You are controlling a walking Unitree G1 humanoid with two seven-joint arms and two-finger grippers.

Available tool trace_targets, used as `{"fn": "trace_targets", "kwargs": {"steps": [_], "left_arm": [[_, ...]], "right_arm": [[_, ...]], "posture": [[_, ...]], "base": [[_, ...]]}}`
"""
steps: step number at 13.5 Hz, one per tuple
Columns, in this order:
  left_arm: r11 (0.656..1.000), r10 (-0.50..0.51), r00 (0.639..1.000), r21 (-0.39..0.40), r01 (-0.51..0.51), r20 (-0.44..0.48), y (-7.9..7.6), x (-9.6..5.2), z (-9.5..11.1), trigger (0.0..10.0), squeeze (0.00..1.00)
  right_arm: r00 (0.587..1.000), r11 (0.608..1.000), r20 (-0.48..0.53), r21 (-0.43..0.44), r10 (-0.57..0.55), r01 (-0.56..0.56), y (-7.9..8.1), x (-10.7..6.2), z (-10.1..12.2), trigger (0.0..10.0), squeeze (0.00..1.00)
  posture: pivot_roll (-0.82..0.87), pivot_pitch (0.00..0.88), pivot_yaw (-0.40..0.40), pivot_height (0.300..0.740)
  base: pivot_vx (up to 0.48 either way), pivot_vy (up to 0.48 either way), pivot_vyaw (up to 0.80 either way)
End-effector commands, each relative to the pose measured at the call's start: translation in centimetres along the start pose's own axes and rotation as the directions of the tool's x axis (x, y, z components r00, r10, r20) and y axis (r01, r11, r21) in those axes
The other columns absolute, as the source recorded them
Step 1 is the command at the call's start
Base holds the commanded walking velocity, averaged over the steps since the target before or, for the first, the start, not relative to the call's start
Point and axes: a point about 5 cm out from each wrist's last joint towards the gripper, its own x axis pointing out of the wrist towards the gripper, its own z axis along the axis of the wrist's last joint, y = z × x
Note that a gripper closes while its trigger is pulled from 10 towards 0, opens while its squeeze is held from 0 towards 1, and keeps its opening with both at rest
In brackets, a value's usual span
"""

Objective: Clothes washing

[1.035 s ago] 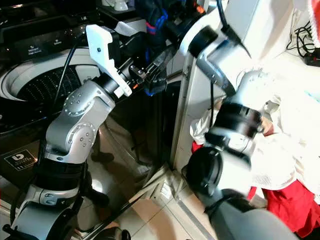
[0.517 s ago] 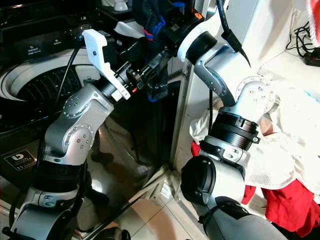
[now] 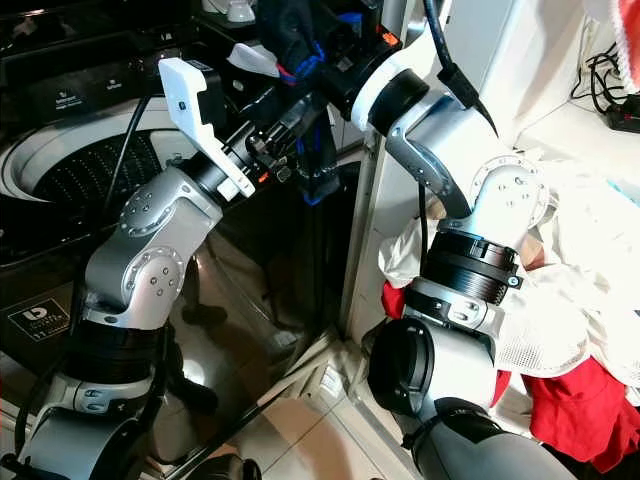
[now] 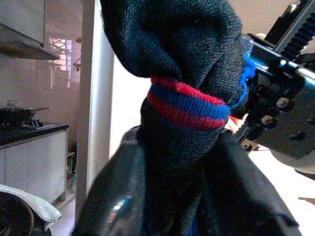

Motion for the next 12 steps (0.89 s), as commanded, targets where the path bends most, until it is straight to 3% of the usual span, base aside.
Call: {"fn": "trace_targets", "kwargs": {"steps": [1,3,4,5,6,7,8,9,10,11,12], "left_arm": [[0.999,0.037,0.999,0.031,-0.038,0.031,0.9,0.0,1.0,0.0,0.0],[0.997,0.06,0.998,0.04,-0.061,0.027,1.4,-0.1,1.0,0.0,0.0],[0.996,0.075,0.997,0.053,-0.076,0.018,1.8,-0.1,1.0,0.0,0.0],[0.993,0.094,0.995,0.068,-0.095,0.009,2.2,-0.2,1.0,0.0,0.0],[0.984,0.153,0.988,0.094,-0.152,-0.004,3.2,-0.3,1.0,0.0,0.0],[0.951,0.273,0.962,0.154,-0.268,-0.011,5.6,-0.4,1.5,0.0,0.0],[0.935,0.314,0.949,0.176,-0.307,-0.013,6.5,-0.4,1.7,0.0,0.0],[0.828,0.486,0.872,0.347,-0.44,-0.055,9.7,-0.4,2.5,0.0,0.0],[0.688,0.652,0.744,0.529,-0.497,-0.15,12.9,-0.7,2.6,0.0,0.0],[0.605,0.741,0.641,0.614,-0.507,-0.201,14.7,-1.2,1.9,2.6,0.0],[0.582,0.773,0.577,0.659,-0.477,-0.265,15.5,-1.8,0.7,10.0,0.0]], "right_arm": [[1.0,1.0,-0.001,-0.008,-0.018,0.018,-0.3,-0.3,-0.1,0.0,0.0],[1.0,1.0,0.002,-0.014,-0.022,0.022,-0.3,-0.4,-0.1,0.0,0.0],[1.0,0.999,0.007,-0.032,-0.02,0.02,-0.2,-0.5,0.0,0.0,0.44],[0.999,0.998,0.015,-0.058,-0.03,0.031,-0.3,-0.6,0.1,10.0,1.0],[0.999,0.998,0.038,-0.059,-0.013,0.015,-0.1,-0.9,0.4,10.0,1.0],[0.996,0.981,0.061,-0.179,-0.061,0.071,-0.1,-1.7,1.3,10.0,1.0],[0.992,0.958,0.065,-0.261,-0.106,0.119,-0.2,-2.0,1.6,10.0,1.0],[0.961,0.76,0.023,-0.607,-0.276,0.233,-0.8,-3.1,1.4,10.0,0.0],[0.934,0.661,-0.099,-0.732,-0.342,0.164,-1.2,-3.7,-0.4,10.0,0.0],[0.937,0.684,-0.179,-0.725,-0.301,0.081,-0.4,-3.3,-2.4,10.0,0.0],[0.932,0.691,-0.24,-0.723,-0.272,0.015,0.1,-2.6,-4.3,10.0,0.0]], "posture": [[0.03,0.0,0.01,0.74],[0.02,0.0,0.022,0.74],[0.02,0.0,0.025,0.74],[0.02,0.0,0.028,0.74],[0.01,0.0,0.035,0.74],[0.01,0.0,0.042,0.74],[0.01,0.0,0.042,0.74],[0.0,0.0,0.044,0.74],[0.0,0.0,0.044,0.74],[0.01,0.0,0.041,0.74],[0.0,0.0,0.047,0.74]], "base": [[0.0,0.0,0.0],[0.0,0.0,0.0],[0.0,0.0,0.0],[0.0,0.0,0.0],[0.0,0.0,0.0],[0.0,0.0,0.0],[0.0,0.0,0.0],[0.0,0.0,0.0],[0.0,0.0,0.0],[0.0,0.0,0.0],[0.0,0.0,0.0]]}}
